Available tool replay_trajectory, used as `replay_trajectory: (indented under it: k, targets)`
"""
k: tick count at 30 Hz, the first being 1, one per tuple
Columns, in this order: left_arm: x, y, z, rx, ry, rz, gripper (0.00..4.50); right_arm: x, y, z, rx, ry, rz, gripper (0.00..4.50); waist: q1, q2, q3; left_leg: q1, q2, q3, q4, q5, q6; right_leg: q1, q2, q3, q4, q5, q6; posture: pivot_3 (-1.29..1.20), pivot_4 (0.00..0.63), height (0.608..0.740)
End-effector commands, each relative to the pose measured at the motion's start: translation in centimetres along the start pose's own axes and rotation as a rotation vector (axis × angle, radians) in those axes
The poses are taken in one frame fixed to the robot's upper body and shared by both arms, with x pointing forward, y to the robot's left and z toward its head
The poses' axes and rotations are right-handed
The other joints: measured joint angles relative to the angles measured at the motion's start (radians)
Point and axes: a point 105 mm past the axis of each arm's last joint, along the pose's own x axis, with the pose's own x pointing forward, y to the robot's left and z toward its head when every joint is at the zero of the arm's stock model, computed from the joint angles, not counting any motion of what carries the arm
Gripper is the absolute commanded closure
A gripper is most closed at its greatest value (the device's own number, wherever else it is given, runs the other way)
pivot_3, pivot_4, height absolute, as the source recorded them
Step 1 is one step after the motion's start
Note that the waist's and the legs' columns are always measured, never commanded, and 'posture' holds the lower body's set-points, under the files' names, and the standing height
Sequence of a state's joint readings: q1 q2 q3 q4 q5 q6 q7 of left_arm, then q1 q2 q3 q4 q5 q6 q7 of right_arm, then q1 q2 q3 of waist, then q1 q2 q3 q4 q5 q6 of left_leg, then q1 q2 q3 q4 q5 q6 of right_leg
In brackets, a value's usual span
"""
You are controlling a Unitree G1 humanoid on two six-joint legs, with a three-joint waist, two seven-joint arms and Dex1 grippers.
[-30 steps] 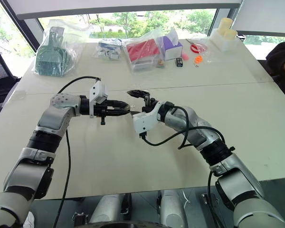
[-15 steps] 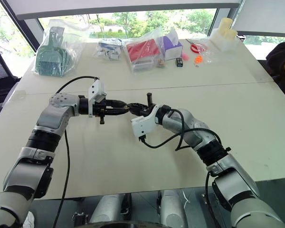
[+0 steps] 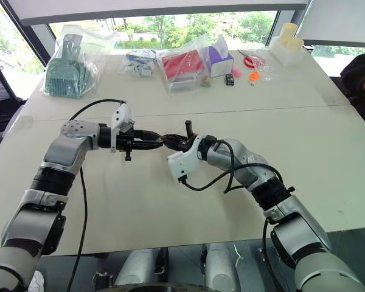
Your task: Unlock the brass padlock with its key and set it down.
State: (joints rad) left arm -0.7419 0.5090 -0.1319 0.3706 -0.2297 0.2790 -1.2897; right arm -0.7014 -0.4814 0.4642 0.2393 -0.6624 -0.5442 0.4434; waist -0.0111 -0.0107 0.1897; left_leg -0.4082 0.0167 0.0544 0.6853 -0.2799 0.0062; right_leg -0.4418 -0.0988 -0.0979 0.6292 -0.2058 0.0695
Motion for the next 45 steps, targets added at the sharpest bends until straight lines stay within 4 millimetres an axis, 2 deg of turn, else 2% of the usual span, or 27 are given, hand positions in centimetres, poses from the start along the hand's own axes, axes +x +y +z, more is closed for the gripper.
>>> replay_trajectory:
  k: [1, 2, 9, 17, 20, 22, 32, 34, 40, 41, 45]
  targets:
    - [0.8, -0.6, 1.7, 0.061, -0.04, -0.05, 3.74, 1.0, -2.6, 2.6, -0.064, -0.119, -0.084, 3.26, 0.0, 0.0, 0.0, 0.0, 0.0, 0.0, 0.0, 0.0, 0.0, 0.0, 0.0, 0.0, 0.0, 0.0, 0.0, 0.0, 0.15, 0.74]
    - [0.7, -0.6, 1.7, 0.063, -0.037, -0.053, 3.74, 1.0, -2.6, 2.5, -0.071, -0.12, -0.078, 2.77, 0.0, 0.0, 0.0, 0.0, 0.0, 0.0, 0.0, 0.0, 0.0, 0.0, 0.0, 0.0, 0.0, 0.0, 0.0, 0.0, 0.15, 0.74]
    - [-0.2, -0.7, 1.6, 0.081, -0.022, -0.097, 3.74, 0.5, -2.7, 3.0, -0.145, -0.193, -0.075, 2.77, 0.0, 0.0, 0.0, 0.0, 0.0, 0.0, 0.0, 0.0, 0.0, 0.0, 0.0, 0.0, 0.0, 0.0, 0.0, 0.0, 0.15, 0.74]
    - [-0.4, -0.4, 1.9, 0.082, -0.027, -0.1, 3.74, 0.2, -2.3, 3.3, -0.193, -0.245, -0.055, 2.77, -0.001, 0.0, 0.0, 0.0, 0.0, 0.0, 0.0, 0.0, 0.0, 0.0, 0.0, 0.0, 0.0, 0.0, 0.0, 0.0, 0.15, 0.74]
    - [-0.4, -0.4, 2.0, 0.082, -0.032, -0.104, 3.74, 0.3, -2.1, 3.4, -0.203, -0.256, -0.042, 3.6, 0.0, 0.0, 0.0, 0.0, 0.0, 0.0, 0.0, 0.0, 0.0, 0.0, 0.0, 0.0, 0.0, 0.0, 0.0, 0.0, 0.15, 0.74]
    - [-0.3, -0.5, 2.0, 0.082, -0.033, -0.108, 3.74, 0.3, -2.0, 3.3, -0.215, -0.261, -0.036, 4.42, -0.001, 0.0, 0.0, 0.0, 0.0, 0.0, 0.0, 0.0, 0.0, 0.0, 0.0, 0.0, 0.0, 0.0, 0.0, 0.0, 0.15, 0.74]
    - [-0.5, -0.5, 1.8, 0.062, -0.024, -0.103, 3.74, 0.2, -2.1, 2.7, -0.236, -0.261, -0.032, 4.42, -0.001, 0.0, 0.0, 0.0, 0.0, 0.0, 0.0, 0.0, 0.0, 0.0, 0.0, 0.0, 0.0, 0.0, 0.0, 0.0, 0.15, 0.74]
    - [-0.6, -0.6, 1.8, 0.045, -0.029, -0.105, 2.7, 0.2, -2.2, 2.6, -0.232, -0.256, -0.036, 4.5, -0.001, 0.0, 0.0, 0.0, 0.0, 0.0, 0.0, 0.0, 0.0, 0.0, 0.0, 0.0, 0.0, 0.0, 0.0, 0.0, 0.15, 0.74]
    - [-1.4, -0.9, 2.3, 0.027, -0.055, -0.092, 0.27, 0.1, -2.1, 2.3, -0.216, -0.238, -0.033, 4.5, -0.001, 0.0, 0.0, 0.0, 0.0, 0.0, 0.0, 0.0, 0.0, 0.0, 0.0, 0.001, 0.0, 0.0, 0.0, 0.0, 0.15, 0.74]
    - [-1.7, -0.9, 2.5, 0.024, -0.061, -0.085, 0.04, 0.1, -2.0, 2.2, -0.212, -0.235, -0.031, 4.5, -0.001, 0.0, 0.0, 0.0, 0.0, 0.0, 0.0, 0.0, 0.0, 0.0, 0.0, 0.001, 0.0, 0.0, 0.0, 0.0, 0.15, 0.74]
    - [-2.9, -0.8, 3.3, 0.027, -0.094, -0.041, 0.04, -0.1, -1.7, 2.0, -0.199, -0.223, -0.026, 4.5, -0.003, 0.0, 0.0, 0.0, 0.0, 0.0, 0.0, 0.0, 0.0, 0.0, 0.0, 0.001, 0.0, 0.0, 0.0, 0.0, 0.15, 0.74]
